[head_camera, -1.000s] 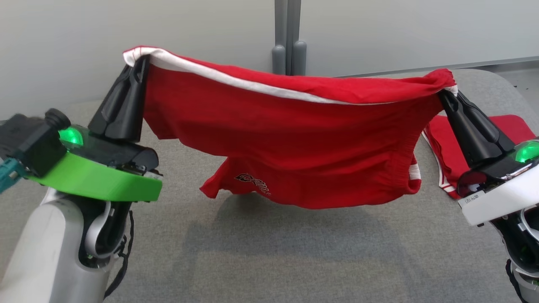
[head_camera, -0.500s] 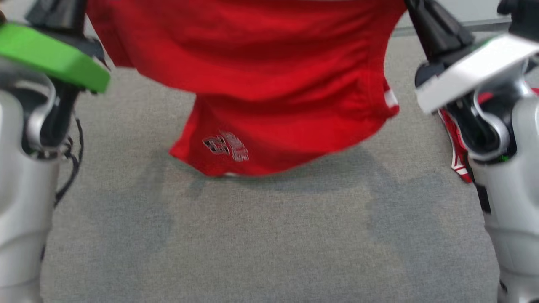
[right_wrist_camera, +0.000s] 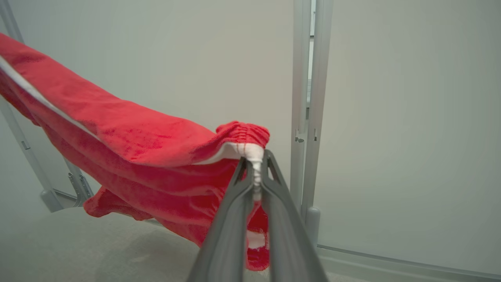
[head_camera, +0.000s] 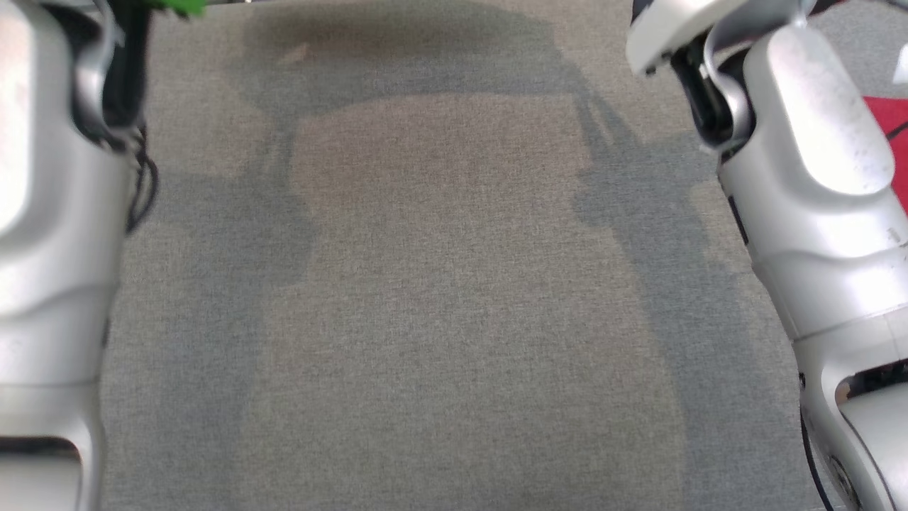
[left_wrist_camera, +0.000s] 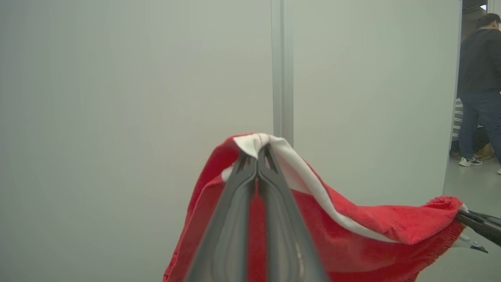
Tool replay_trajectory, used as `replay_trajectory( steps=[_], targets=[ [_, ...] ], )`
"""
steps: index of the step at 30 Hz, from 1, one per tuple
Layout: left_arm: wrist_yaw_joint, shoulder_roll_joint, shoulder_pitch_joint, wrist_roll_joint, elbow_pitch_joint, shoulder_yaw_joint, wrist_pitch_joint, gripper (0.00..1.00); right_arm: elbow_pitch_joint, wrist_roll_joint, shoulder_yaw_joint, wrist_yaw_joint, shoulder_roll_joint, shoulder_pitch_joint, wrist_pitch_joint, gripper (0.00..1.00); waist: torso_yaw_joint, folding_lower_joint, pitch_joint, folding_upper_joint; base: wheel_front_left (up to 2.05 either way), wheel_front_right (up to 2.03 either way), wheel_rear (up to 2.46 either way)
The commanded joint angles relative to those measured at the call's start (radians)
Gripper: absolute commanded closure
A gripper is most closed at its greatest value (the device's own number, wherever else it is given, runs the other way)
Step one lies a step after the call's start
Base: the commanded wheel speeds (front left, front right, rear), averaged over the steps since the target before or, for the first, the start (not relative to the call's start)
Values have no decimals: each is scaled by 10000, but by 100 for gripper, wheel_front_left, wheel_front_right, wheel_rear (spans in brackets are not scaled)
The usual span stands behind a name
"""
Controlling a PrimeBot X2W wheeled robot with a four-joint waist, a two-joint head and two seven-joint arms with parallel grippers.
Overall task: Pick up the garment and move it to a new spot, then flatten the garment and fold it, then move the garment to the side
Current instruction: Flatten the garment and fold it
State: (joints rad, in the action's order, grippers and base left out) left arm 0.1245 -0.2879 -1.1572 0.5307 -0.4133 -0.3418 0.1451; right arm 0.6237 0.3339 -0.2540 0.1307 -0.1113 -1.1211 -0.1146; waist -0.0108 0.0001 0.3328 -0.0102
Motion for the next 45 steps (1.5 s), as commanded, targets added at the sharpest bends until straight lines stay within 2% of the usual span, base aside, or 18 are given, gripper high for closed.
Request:
replay_trajectory(
  steps=[1, 4, 8, 12, 17, 20, 31, 45],
  targets=[
    [54, 96, 892, 256, 45, -319, 334, 100, 567, 184, -375, 1, -220, 520, -303, 100, 270, -1, 473, 102, 0, 0, 0],
    [62, 136, 1813, 627, 292, -640, 631, 100, 1087, 383, -826, 1, -373, 905, -610, 100, 306, -1, 571, 102, 0, 0, 0],
    [63, -131, 3745, 1124, 973, -809, 1019, 100, 1530, 992, -1585, 1, -670, 1680, -1058, 100, 307, -1, 635, 102, 0, 0, 0],
    [-30, -289, 5475, 1321, 1789, -407, 1169, 100, 1221, 1680, -2179, -1, -994, 2360, -1322, 100, 281, -1, 540, 102, 0, 0, 0],
    [-390, -262, 7109, 1194, 2588, 33, 1201, 100, 555, 2093, -2519, -1, -1423, 3147, -1472, 100, 310, -1, 351, 102, 0, 0, 0],
    [-538, -103, 7929, 1057, 3005, 288, 1200, 100, 130, 2082, -2452, -1, -1561, 3634, -1512, 100, 337, -1, 279, 102, 0, 0, 0],
    [-603, 569, 10186, 645, 3516, 819, 1204, 100, -1808, 1138, -1547, -1, -1668, 5986, -1509, 100, 624, -1, -284, 102, 0, 0, 0],
    [-596, 1304, 12616, 140, 3881, 1192, 1205, 100, -3674, 590, -344, -1, -1132, 9189, -1511, 100, 734, -1, -1539, 102, 0, 0, 0]
  ],
)
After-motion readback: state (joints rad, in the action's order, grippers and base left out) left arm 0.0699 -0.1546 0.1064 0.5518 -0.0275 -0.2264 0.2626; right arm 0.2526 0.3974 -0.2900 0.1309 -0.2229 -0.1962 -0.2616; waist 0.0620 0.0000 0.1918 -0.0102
